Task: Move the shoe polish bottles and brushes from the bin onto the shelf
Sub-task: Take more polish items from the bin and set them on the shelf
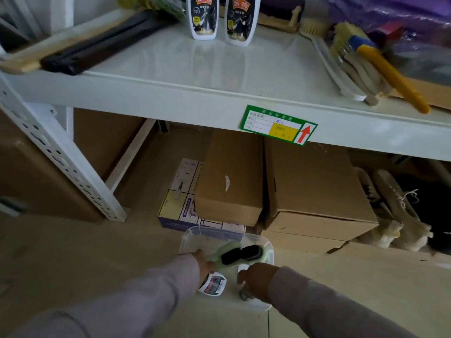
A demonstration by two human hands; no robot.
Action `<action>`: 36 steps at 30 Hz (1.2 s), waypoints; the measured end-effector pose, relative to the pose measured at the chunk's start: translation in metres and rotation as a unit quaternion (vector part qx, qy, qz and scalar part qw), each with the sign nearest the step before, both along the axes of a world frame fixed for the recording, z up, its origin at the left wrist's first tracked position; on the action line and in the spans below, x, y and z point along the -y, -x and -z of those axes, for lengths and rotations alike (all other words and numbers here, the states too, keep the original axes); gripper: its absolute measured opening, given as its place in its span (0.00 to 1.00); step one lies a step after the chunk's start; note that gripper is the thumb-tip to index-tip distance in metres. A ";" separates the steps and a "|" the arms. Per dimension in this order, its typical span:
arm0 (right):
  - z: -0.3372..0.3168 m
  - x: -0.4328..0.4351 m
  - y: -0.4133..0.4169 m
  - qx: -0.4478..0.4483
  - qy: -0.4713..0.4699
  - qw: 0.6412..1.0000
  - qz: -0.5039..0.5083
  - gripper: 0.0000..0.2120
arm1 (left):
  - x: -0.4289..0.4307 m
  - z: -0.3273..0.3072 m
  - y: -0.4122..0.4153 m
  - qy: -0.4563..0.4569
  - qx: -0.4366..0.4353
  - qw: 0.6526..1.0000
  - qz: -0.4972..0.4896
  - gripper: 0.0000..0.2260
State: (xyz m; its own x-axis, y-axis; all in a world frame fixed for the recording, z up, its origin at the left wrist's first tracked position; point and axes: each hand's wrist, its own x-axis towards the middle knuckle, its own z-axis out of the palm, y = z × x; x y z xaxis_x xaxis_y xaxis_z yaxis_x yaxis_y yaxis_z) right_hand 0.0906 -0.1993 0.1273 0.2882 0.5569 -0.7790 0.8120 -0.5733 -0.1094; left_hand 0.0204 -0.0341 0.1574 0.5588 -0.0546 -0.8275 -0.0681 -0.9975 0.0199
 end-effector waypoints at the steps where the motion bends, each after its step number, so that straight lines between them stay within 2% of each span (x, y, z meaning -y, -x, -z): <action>1: 0.002 -0.001 -0.001 0.005 -0.010 1.000 -0.012 0.18 | 0.001 -0.003 -0.003 -0.005 0.003 1.000 -0.001 0.25; 4: -0.006 -0.002 -0.004 0.042 -0.054 0.997 -0.033 0.09 | 0.002 -0.013 -0.010 0.005 0.040 0.999 -0.021 0.23; 5: -0.012 -0.002 -0.004 0.051 -0.070 0.996 0.013 0.05 | 0.002 -0.017 -0.013 0.016 0.056 0.998 -0.032 0.22; 6: -0.021 -0.003 -0.005 0.064 -0.097 0.993 0.025 0.05 | 0.001 -0.022 -0.014 0.025 0.066 0.996 -0.046 0.21; 8: -0.049 -0.005 -0.008 0.047 -0.151 0.985 0.065 0.12 | -0.002 -0.039 -0.015 0.057 0.101 0.990 -0.076 0.16; 10: -0.079 -0.002 -0.013 0.068 -0.192 0.977 0.063 0.12 | -0.009 -0.059 -0.016 0.090 0.140 0.982 -0.091 0.13; 14: -0.145 0.004 -0.023 0.078 -0.365 0.920 0.115 0.12 | -0.020 -0.131 -0.014 0.171 0.241 0.948 -0.115 0.17; 17: -0.222 0.010 -0.022 0.090 -0.531 0.838 0.087 0.12 | -0.029 -0.213 -0.006 0.288 0.352 0.879 -0.145 0.23; 19: -0.278 0.014 -0.023 0.112 -0.603 0.785 0.091 0.14 | -0.033 -0.271 0.000 0.390 0.397 0.812 -0.176 0.27; 21: -0.328 0.013 -0.029 0.126 -0.672 0.722 0.109 0.13 | -0.037 -0.318 0.001 0.452 0.476 0.729 -0.195 0.26; 24: -0.383 0.004 -0.054 0.148 -0.762 0.609 0.166 0.14 | -0.046 -0.368 -0.024 0.498 0.594 0.595 -0.212 0.19; 26: -0.403 -0.011 -0.080 0.193 -0.769 0.571 0.215 0.13 | -0.050 -0.385 -0.056 0.485 0.647 0.541 -0.229 0.18; 28: -0.411 -0.030 -0.107 0.267 -0.730 0.572 0.262 0.14 | -0.053 -0.390 -0.094 0.453 0.670 0.531 -0.252 0.20; 30: -0.409 -0.045 -0.128 0.306 -0.693 0.587 0.286 0.16 | -0.053 -0.385 -0.129 0.420 0.680 0.540 -0.264 0.21; 33: -0.398 -0.062 -0.148 0.315 -0.658 0.617 0.295 0.14 | -0.050 -0.373 -0.164 0.356 0.691 0.573 -0.258 0.20; 36: -0.388 -0.069 -0.162 0.312 -0.631 0.647 0.293 0.14 | -0.050 -0.362 -0.184 0.330 0.687 0.592 -0.263 0.20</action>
State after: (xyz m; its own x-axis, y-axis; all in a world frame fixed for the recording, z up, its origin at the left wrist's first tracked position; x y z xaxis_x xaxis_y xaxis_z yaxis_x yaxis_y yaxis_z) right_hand 0.2524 -0.1305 0.5158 0.7767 0.2879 0.5603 0.6077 -0.5764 -0.5463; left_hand 0.2045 0.0161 0.5196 0.7624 0.3682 0.5321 -0.1559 -0.6936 0.7033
